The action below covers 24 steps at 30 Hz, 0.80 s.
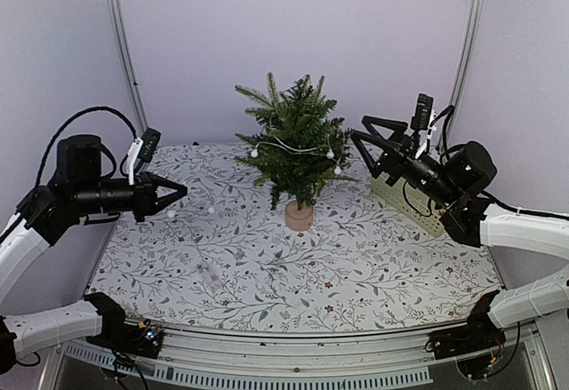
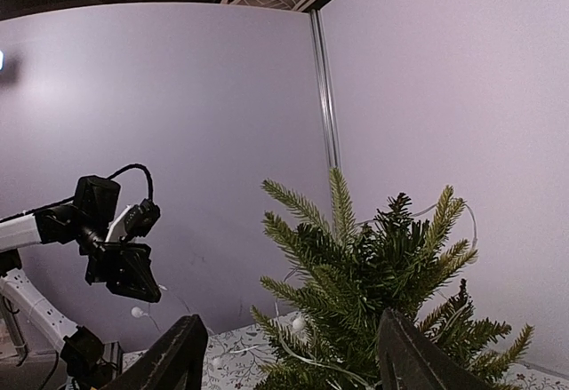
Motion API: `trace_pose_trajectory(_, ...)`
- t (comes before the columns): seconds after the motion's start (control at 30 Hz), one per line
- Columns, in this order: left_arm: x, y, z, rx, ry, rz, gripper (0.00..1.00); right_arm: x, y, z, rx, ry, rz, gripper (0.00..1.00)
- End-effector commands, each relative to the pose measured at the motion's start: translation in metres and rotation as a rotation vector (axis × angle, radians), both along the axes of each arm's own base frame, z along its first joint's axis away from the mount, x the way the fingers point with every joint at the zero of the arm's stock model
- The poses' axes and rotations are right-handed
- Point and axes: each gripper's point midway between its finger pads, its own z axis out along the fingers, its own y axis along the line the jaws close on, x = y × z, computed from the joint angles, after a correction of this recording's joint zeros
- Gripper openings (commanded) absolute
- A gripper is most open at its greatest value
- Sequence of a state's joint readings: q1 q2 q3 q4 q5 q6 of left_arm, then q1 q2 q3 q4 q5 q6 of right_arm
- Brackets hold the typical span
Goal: Decorate the small christmas tree
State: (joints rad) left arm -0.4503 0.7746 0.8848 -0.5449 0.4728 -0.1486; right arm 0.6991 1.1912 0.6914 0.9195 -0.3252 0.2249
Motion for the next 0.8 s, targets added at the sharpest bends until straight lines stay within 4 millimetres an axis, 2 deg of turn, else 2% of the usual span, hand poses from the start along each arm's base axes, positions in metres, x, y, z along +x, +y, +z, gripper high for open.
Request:
trace_pose_trajectory(0.0,-0.037,-0.026,0.045,-0.152,-0.11,-0.252,0.0,-0.003,-0.003,0.001,0.002,-0.002,0.006,0.68)
trace_pose_trajectory(0.1,-0.045,-0.04,0.062,-0.175,-0.142,-0.317,0.0,-0.006,0.001,-0.001,-0.009,-0.004,0.034,0.66)
trace_pose_trajectory(0.3,-0.045,-0.071,0.072,-0.17,-0.144,-0.407,0.0,-0.014,0.013,-0.01,-0.041,0.009,0.123,0.61)
trace_pose_trajectory(0.5,-0.064,-0.096,0.068,-0.16,-0.136,-0.535,0.0,-0.019,0.023,-0.023,-0.082,0.042,0.173,0.58)
trace_pose_trajectory(0.63,-0.071,-0.099,0.06,-0.156,-0.121,-0.569,0.0,-0.022,0.027,-0.028,-0.1,0.05,0.185,0.57)
trace_pose_trajectory(0.77,-0.071,-0.1,0.041,-0.144,-0.068,-0.566,0.0,-0.023,0.029,-0.032,-0.109,0.056,0.19,0.56)
